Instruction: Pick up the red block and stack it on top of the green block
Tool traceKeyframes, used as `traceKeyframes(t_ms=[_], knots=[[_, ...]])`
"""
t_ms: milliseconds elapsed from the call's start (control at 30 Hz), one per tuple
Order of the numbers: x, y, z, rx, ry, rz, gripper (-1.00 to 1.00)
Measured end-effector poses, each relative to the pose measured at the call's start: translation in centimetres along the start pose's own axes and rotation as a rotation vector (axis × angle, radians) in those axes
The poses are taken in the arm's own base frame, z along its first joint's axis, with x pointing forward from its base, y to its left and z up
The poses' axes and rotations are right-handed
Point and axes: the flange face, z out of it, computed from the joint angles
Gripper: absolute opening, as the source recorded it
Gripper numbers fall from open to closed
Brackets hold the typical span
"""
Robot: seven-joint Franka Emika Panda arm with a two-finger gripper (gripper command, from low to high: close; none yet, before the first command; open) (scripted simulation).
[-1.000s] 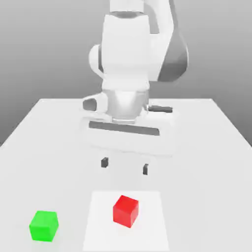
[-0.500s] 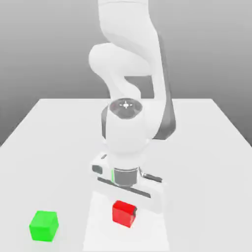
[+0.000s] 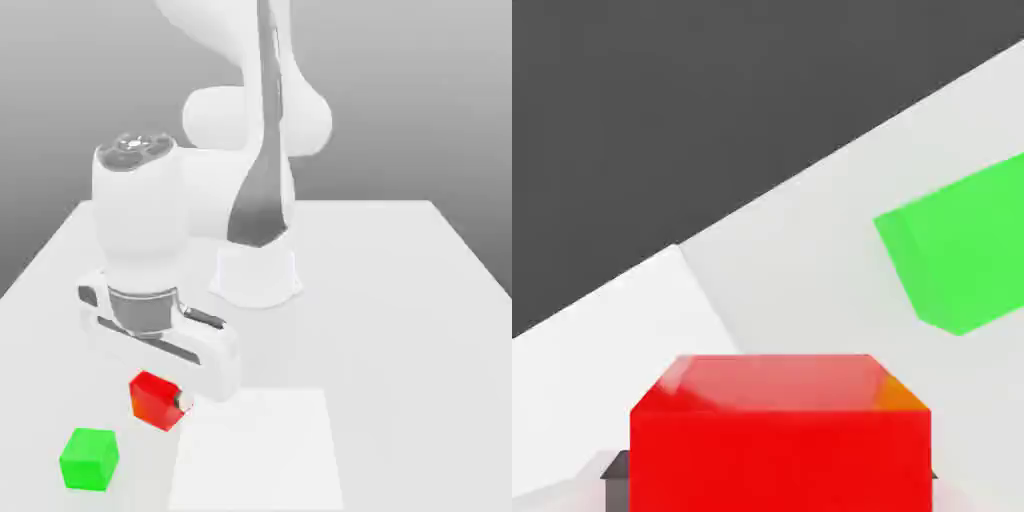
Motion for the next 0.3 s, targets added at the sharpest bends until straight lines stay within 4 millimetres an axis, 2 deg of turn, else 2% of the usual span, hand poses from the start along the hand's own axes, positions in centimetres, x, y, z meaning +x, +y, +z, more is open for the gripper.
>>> traceKeyframes(t_ms=[67, 167, 200, 300], knots=[[2.0, 0.3, 1.0, 0.0, 0.001, 0.002, -1.0], [2.5, 0.4, 4.6, 0.0, 0.002, 0.003, -1.0], [2.6, 0.5, 5.5, -0.001, 0.002, 0.003, 1.0], [2.6, 0.5, 5.5, -0.001, 0.002, 0.003, 1.0]])
